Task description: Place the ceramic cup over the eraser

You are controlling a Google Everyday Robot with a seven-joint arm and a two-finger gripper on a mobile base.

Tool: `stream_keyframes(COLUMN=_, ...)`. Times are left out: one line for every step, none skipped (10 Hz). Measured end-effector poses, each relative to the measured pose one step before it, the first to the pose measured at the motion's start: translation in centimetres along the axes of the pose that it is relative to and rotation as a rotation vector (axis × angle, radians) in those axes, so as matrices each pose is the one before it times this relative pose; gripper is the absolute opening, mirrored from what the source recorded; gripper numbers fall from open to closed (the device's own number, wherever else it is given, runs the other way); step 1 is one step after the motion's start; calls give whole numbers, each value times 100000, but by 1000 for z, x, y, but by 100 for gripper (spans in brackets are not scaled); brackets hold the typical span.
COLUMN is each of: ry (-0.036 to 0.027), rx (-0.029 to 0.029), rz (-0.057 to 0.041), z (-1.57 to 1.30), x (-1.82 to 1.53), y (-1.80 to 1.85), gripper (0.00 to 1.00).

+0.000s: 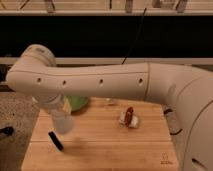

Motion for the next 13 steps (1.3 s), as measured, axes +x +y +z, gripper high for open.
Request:
stream_keyframes(ry=-1914, rx=80, rz=-3133, z=546, x=-778, y=-1100, gripper=0)
stream_keyframes(ry=-1591, rx=41, rz=-2136, z=506, x=-414, y=-799, gripper=0)
stream_keyframes(ry=-1477, rx=-66, rz=-1886, z=583, x=-286, y=-748, gripper=0)
stream_keyframes(ry=-1146, rx=-92, rz=-1341, z=497, x=-115, y=-578, gripper=0)
stream_keyframes(ry=-1121, rx=140, rz=-1518, z=506, x=-37, y=-779, gripper=0)
stream_keyframes(ry=-575, rx=-46, rz=-1049, z=276, x=-1, y=-493, gripper=0)
stream_keyframes(ry=-828, rx=-322, rz=-1325, z=410, x=-17, y=-530, gripper=0)
stream_keyframes(ry=-500, rx=-370, rz=-452, z=346, x=13, y=-199, gripper=0)
stream_keyframes(ry=-345, rx=-546, rz=-11, z=294, x=74, y=24, gripper=0)
stream_keyframes(ry=-536, rx=-1408, rz=677, z=1052, x=215, y=240, gripper=0)
stream_keyframes(ry=-1254, rx=-1495, rz=1014, z=1261, x=-32, y=195, gripper=0)
stream_keyframes(ry=-623, rx=-1392, rz=1034, z=1173, x=81, y=174, gripper=4)
stream_keyframes(ry=-664, rx=-668, rz=1068, z=875, x=41, y=99, gripper=10)
